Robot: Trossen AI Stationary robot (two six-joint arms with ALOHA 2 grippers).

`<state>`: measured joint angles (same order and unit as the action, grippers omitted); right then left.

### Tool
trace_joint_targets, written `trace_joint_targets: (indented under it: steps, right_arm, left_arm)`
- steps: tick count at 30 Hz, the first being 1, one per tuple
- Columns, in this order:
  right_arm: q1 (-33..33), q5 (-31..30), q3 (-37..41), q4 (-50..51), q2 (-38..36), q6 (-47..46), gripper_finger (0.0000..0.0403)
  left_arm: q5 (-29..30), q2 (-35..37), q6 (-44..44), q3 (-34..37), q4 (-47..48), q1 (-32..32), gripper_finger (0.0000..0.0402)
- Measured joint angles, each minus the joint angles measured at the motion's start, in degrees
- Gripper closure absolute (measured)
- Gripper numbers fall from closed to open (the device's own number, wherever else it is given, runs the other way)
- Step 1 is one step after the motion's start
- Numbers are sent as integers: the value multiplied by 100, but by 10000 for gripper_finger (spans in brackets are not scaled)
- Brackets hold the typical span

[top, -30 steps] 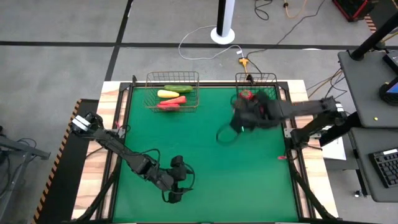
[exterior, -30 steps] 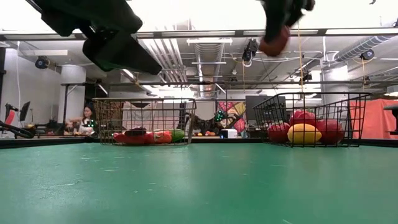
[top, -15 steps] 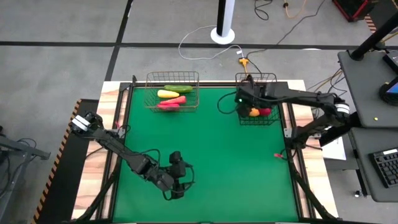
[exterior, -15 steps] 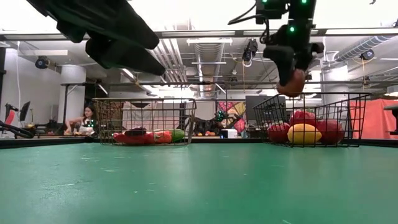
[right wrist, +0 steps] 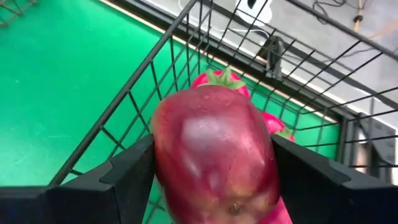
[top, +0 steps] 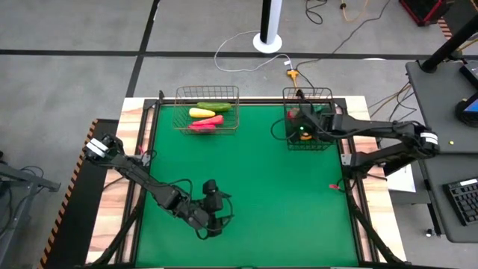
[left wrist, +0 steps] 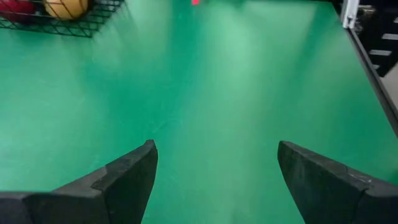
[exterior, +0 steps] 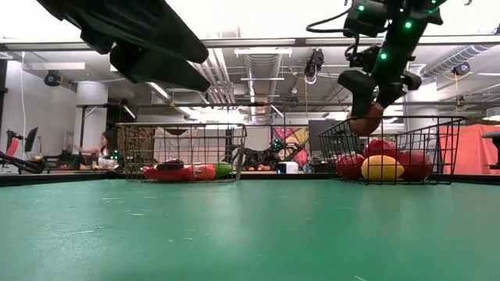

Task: Sort produce into baskets
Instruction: Put the red apple into the black wire basket

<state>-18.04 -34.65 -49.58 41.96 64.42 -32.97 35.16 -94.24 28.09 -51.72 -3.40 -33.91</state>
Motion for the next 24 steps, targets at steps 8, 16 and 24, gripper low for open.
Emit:
trace_joint_targets:
  steps: [8, 16, 24]
  right_arm:
    - [2, 10, 602, -515, -247, 0, 126]
    - [2, 22, 636, -653, -286, -13, 87]
    - [15, 65, 636, -656, -315, 61, 39]
  left_arm:
    - [48, 0, -59, 0, -28, 0, 88]
    - [37, 0, -61, 0, -44, 0, 88]
    - [-228, 0, -9, 0, -44, -4, 88]
